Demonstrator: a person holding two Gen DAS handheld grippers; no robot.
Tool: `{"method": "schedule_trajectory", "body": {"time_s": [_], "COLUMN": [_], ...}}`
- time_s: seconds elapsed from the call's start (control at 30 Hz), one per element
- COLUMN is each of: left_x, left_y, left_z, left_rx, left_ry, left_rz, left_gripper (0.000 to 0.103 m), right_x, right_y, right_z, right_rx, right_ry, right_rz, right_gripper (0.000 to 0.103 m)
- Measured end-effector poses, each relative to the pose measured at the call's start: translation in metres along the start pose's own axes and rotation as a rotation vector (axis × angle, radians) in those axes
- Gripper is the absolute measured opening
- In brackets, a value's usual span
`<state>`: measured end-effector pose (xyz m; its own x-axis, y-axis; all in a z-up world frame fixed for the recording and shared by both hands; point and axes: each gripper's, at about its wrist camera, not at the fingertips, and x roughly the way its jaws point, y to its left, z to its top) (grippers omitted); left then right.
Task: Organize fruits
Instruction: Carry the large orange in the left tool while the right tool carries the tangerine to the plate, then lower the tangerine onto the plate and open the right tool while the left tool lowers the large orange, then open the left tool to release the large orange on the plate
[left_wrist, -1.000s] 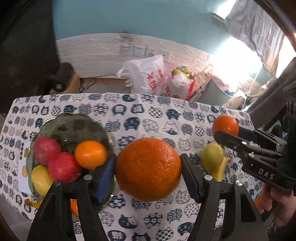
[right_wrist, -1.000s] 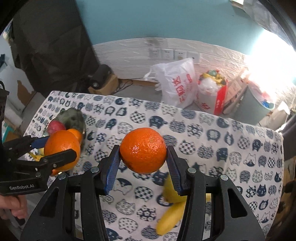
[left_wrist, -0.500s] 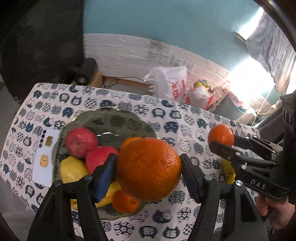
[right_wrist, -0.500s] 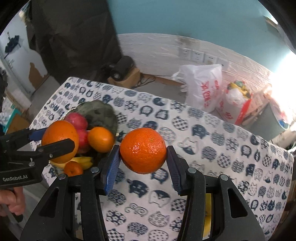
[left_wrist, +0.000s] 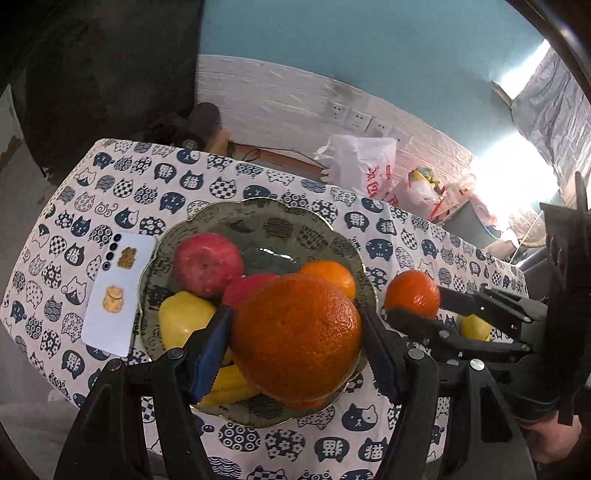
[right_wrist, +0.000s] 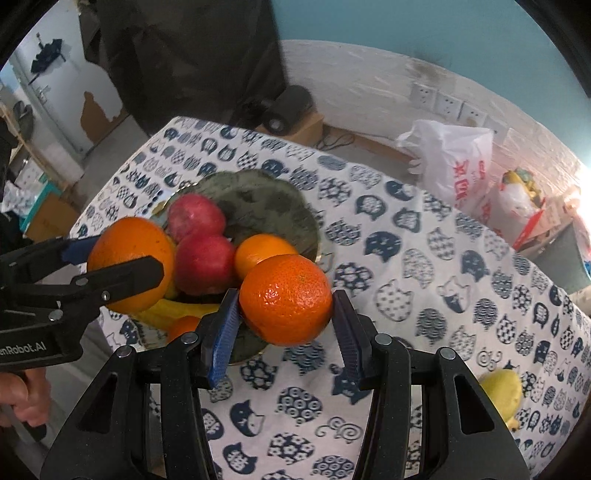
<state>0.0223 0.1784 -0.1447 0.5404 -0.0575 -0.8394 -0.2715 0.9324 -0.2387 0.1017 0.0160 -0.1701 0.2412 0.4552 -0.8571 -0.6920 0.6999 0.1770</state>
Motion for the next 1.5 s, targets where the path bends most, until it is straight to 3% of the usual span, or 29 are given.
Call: {"method": "schedule_trajectory", "body": {"time_s": [0.53,0.7,0.9,1.5], "left_x": [0.006,0.011,0.025,0.066], "left_y": [0.023,0.022,0.02,0.007], "left_z": [0.001,0.004,0.01,0.044], "left_rx": [-0.05,-0.052,-0.056,-0.067], "left_ry": [0.019,0.023,0.032,0.03], "left_rz": [0.007,0.009,0.017,0.053], "left_gripper": [0.07,0.07,0.07,0.071], "right_x": [0.034,0.034,0.026,0.012], "right_y": [0.022,0.018,0.003,-0.043], "right_z": [-0.006,-0.004,-0.002,-0.011], "right_rx": [-0.017,-0.006,0.033,0.092], "right_ry": [0.092,0.082,0.062,0.049], "right_rz": [0.05,0.058,0.024,-0.017], "right_gripper": [0.05,0.051,0.057,0.057]}}
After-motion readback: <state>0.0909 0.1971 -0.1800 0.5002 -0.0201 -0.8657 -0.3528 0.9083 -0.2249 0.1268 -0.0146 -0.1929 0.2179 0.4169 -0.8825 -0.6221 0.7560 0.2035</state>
